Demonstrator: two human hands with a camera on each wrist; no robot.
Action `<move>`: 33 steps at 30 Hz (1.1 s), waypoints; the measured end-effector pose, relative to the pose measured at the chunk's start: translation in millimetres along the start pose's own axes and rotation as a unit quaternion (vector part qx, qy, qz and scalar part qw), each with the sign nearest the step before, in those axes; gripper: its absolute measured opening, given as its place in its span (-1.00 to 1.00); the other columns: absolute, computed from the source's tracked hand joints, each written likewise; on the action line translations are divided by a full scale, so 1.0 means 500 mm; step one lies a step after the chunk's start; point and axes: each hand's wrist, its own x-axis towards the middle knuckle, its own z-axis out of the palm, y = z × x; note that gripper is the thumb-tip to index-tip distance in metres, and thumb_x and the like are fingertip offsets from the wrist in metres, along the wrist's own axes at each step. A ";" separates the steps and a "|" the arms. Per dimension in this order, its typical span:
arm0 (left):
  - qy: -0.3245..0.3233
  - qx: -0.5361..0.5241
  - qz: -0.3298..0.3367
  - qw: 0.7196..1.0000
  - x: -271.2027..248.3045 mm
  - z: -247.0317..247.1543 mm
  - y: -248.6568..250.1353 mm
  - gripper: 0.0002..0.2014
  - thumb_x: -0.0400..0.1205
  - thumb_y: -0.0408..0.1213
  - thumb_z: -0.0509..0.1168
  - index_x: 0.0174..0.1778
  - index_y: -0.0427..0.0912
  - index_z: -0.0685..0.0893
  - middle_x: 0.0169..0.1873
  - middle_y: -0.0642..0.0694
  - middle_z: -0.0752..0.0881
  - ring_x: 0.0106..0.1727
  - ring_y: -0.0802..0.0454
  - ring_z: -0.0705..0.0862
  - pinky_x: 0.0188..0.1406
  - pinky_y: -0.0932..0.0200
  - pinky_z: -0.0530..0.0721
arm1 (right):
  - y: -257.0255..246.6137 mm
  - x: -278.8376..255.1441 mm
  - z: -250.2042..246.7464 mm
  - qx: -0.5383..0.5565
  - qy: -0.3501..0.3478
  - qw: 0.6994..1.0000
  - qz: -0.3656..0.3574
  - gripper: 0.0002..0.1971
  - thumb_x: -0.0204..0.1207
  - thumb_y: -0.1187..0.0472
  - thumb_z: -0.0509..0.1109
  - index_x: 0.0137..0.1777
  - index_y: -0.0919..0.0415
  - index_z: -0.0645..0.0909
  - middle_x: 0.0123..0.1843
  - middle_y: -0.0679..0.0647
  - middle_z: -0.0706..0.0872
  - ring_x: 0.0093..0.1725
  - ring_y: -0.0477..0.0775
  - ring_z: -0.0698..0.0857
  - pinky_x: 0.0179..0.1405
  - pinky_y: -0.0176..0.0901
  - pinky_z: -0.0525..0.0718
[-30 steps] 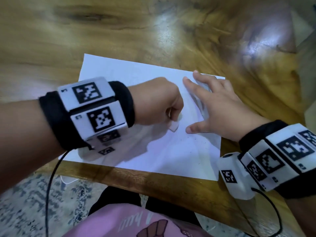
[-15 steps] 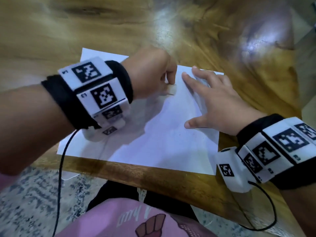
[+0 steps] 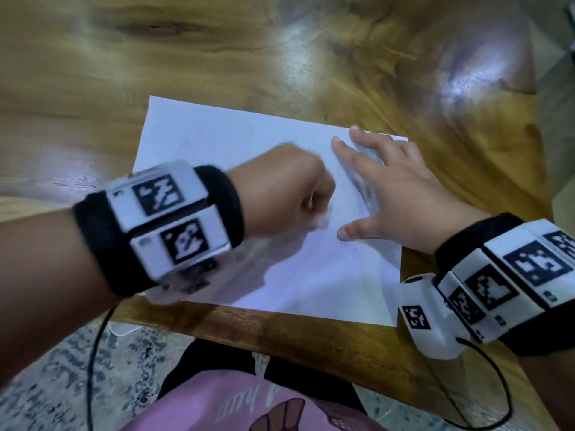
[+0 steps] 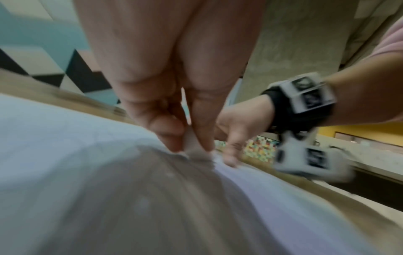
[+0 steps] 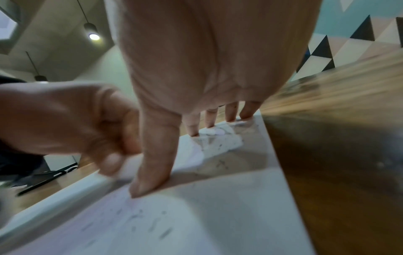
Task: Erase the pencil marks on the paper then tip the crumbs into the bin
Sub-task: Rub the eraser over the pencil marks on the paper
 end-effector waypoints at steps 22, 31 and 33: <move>0.043 0.007 -0.025 0.999 0.022 0.010 0.029 -0.93 0.48 -0.24 0.36 -0.28 -0.13 0.70 -0.41 0.07 0.50 -0.28 0.06 0.44 -0.33 0.34 0.19 | 0.011 0.002 -0.008 0.003 -0.014 1.000 -0.020 0.00 0.34 0.03 0.54 0.59 -0.29 -0.09 0.63 -0.32 -0.17 0.49 -0.19 -0.09 0.34 -0.40 -0.10; -0.053 -0.018 0.001 0.998 -0.024 0.014 0.013 -0.96 0.37 -0.34 0.39 -0.32 -0.13 0.72 -0.40 0.06 0.56 -0.30 0.05 0.55 -0.27 0.22 0.43 | 0.011 -0.001 -0.010 0.008 -0.018 1.000 -0.024 -0.01 0.34 0.02 0.53 0.59 -0.29 -0.10 0.63 -0.33 -0.18 0.51 -0.21 -0.11 0.36 -0.39 -0.10; 0.018 0.007 0.000 1.000 0.001 -0.005 0.011 -0.90 0.42 -0.28 0.40 -0.40 -0.15 0.65 -0.46 0.05 0.46 -0.33 0.02 0.44 -0.29 0.23 0.27 | 0.011 -0.001 -0.010 0.006 -0.017 1.000 -0.022 -0.01 0.34 0.01 0.54 0.59 -0.30 -0.10 0.63 -0.33 -0.17 0.50 -0.20 -0.10 0.35 -0.39 -0.09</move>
